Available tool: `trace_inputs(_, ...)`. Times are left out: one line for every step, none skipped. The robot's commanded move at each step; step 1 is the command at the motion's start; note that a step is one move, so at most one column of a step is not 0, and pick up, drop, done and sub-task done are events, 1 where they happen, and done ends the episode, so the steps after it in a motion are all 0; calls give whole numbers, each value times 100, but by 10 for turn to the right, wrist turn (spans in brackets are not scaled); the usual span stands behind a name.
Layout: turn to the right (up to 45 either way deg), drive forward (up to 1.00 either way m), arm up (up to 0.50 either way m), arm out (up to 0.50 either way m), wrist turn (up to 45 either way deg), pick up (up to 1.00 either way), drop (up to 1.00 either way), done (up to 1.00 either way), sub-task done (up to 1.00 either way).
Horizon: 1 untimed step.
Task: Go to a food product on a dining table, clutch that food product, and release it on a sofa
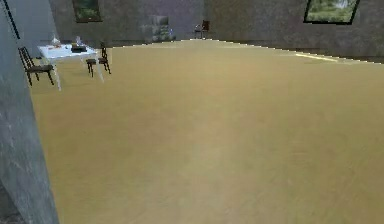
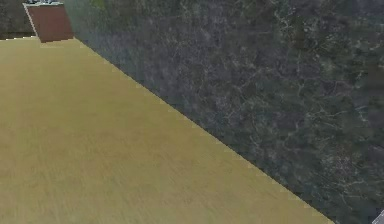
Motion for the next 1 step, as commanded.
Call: trace_inputs(0, 65, 0, 0, 0, 0, 0, 0, 0)
